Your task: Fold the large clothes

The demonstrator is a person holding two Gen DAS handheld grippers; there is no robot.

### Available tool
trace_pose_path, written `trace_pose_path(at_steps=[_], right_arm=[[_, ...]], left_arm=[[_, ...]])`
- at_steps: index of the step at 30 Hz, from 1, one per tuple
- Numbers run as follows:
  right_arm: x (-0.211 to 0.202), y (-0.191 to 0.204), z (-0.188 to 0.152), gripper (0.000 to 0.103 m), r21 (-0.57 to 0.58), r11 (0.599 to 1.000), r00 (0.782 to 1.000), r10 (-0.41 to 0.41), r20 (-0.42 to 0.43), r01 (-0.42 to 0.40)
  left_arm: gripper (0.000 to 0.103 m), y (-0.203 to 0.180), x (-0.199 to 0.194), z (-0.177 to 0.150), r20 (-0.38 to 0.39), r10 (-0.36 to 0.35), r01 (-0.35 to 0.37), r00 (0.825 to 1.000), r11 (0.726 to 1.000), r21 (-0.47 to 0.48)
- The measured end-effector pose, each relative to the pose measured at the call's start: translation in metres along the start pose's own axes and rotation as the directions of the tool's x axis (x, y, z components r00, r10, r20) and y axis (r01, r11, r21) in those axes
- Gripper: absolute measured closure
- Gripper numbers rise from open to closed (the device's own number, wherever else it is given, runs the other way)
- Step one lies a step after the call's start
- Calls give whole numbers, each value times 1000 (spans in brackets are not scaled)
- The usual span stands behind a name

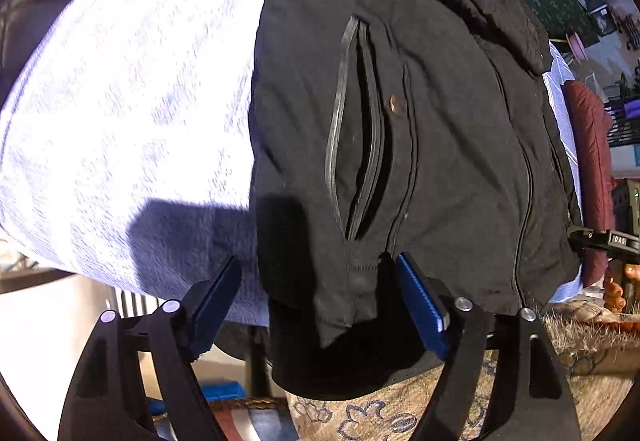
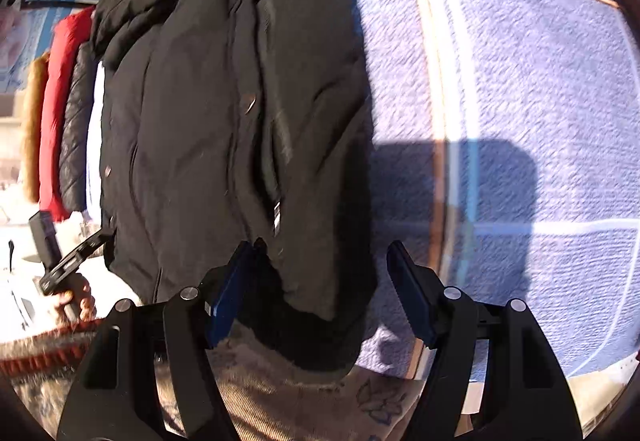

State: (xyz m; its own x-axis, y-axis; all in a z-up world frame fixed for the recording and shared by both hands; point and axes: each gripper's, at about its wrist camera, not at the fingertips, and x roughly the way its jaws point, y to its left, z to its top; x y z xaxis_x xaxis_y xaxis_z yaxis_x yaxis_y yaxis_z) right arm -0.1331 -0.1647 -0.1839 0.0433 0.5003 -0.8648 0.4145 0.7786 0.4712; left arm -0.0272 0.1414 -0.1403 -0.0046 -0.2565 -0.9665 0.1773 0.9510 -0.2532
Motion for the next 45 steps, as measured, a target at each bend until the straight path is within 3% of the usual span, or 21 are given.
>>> trace_pose_path(at_steps=[5, 10, 13, 15, 18, 22, 28, 32, 37, 43, 45], right_arm=[[15, 16, 3, 41, -33, 999, 999, -16, -44, 14], [19, 19, 2, 48, -35, 999, 998, -28, -64, 26], [22, 23, 1, 56, -35, 999, 998, -21, -67, 18], [19, 24, 1, 68, -47, 999, 998, -12, -66, 9], [13, 29, -4, 77, -77, 997, 998, -19, -64, 14], [3, 36, -1, 81, -98, 995, 998, -19, -61, 13], [-24, 53, 6, 83, -127, 991, 999, 47, -2, -47], [-54, 69, 30, 83, -101, 980, 981, 180, 73, -172], [-93, 91, 88, 83, -106, 961, 942, 271, 199, -254], [-138, 105, 166, 83, -92, 958, 897, 286, 337, -270], [-148, 102, 185, 83, -67, 957, 883, 286, 371, -282]], left_arm=[[32, -1, 11, -4, -16, -21, 21, 1000, 1000, 0], [38, -16, 19, 4, -35, 11, -10, 999, 999, 34], [44, -20, 21, 5, -44, 19, -16, 999, 999, 49], [54, -24, 19, 6, -45, 8, -5, 999, 998, 61], [64, -29, 15, 6, -43, 17, -13, 999, 996, 88], [71, -32, 7, 8, -33, 22, -18, 999, 994, 111], [80, -42, -19, 24, 29, -15, 12, 999, 994, 108], [82, -58, -52, 54, 129, -63, 44, 990, 989, 143], [82, -84, -81, 114, 257, -88, 31, 962, 976, 215], [83, -100, -106, 209, 399, -53, -33, 916, 978, 207], [83, -98, -112, 233, 419, -41, -43, 907, 981, 189]])
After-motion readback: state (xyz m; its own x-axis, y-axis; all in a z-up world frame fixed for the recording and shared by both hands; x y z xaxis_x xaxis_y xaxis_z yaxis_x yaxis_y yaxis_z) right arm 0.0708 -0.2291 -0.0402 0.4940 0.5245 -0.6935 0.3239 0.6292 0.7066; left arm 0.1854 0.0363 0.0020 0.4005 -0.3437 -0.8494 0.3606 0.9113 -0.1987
